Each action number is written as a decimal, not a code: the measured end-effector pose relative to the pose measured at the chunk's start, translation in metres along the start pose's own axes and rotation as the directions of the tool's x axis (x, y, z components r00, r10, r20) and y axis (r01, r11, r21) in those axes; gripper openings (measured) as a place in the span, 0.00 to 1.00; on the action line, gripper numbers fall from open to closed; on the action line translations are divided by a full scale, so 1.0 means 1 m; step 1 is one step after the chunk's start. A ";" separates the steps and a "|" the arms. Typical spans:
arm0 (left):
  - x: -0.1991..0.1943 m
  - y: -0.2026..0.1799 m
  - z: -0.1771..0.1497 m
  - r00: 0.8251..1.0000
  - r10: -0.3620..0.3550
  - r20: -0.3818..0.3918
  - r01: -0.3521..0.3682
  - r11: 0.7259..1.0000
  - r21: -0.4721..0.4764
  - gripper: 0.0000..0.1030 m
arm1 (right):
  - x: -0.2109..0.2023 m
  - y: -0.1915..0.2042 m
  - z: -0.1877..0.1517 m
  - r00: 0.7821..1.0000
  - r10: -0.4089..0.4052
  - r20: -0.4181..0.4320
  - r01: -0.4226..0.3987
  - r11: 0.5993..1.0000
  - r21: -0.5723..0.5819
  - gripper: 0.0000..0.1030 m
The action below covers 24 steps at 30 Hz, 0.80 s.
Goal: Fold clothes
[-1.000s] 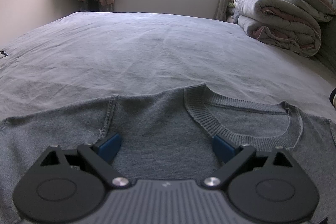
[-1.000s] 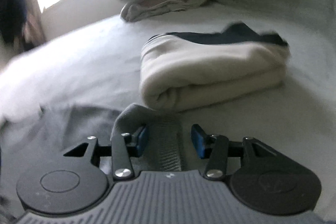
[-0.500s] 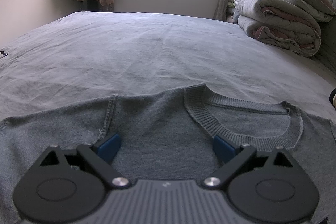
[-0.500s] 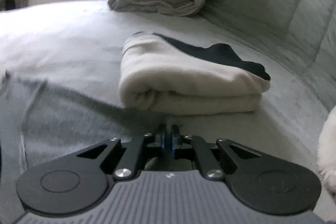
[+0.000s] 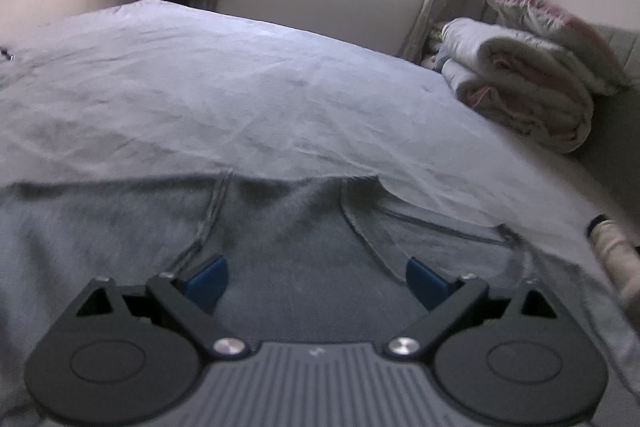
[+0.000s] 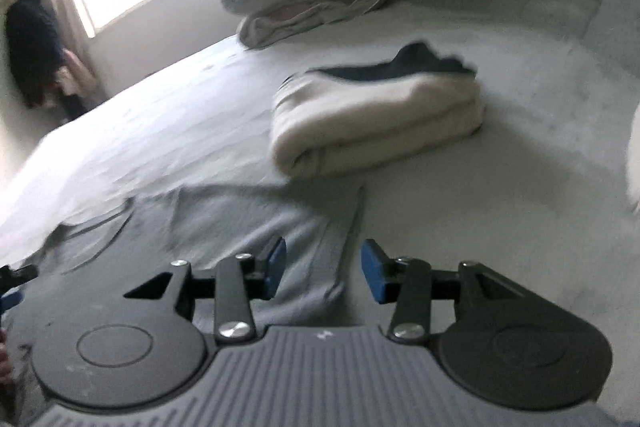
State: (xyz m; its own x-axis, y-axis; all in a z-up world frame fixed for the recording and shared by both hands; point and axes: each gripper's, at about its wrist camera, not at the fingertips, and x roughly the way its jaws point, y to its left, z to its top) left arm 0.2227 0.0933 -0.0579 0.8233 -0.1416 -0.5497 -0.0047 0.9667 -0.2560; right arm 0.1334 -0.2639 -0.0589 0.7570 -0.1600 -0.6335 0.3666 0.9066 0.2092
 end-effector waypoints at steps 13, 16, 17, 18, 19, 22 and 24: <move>-0.089 0.054 -0.047 0.989 0.150 0.012 -0.150 0.974 0.169 0.93 | -0.041 -0.016 -0.019 0.998 -0.055 -0.010 0.055 0.998 -0.018 0.44; -0.101 0.065 -0.050 0.975 0.222 -0.004 -0.219 0.963 0.157 0.93 | -0.042 -0.037 -0.018 0.998 0.017 -0.055 -0.009 0.989 0.151 0.47; -0.106 0.066 -0.049 0.971 0.238 -0.008 -0.234 0.961 0.150 0.93 | -0.042 -0.043 -0.017 0.997 0.040 -0.069 -0.025 0.978 0.208 0.48; -0.110 0.065 -0.047 0.969 0.248 -0.010 -0.244 0.959 0.142 0.93 | -0.041 -0.048 -0.015 0.994 0.070 -0.083 -0.047 0.966 0.254 0.50; -0.114 0.065 -0.046 0.966 0.258 -0.012 -0.254 0.958 0.135 0.93 | -0.039 -0.051 -0.011 0.990 0.106 -0.096 -0.074 0.954 0.290 0.51; -0.120 0.041 -0.041 0.968 0.250 -0.014 -0.244 0.955 0.170 0.93 | -0.036 -0.058 -0.008 0.969 0.209 -0.133 -0.144 0.911 0.386 0.53; -0.119 0.015 -0.040 0.972 0.232 -0.022 -0.223 0.951 0.212 0.93 | -0.038 -0.058 -0.007 0.962 0.226 -0.153 -0.154 0.912 0.380 0.54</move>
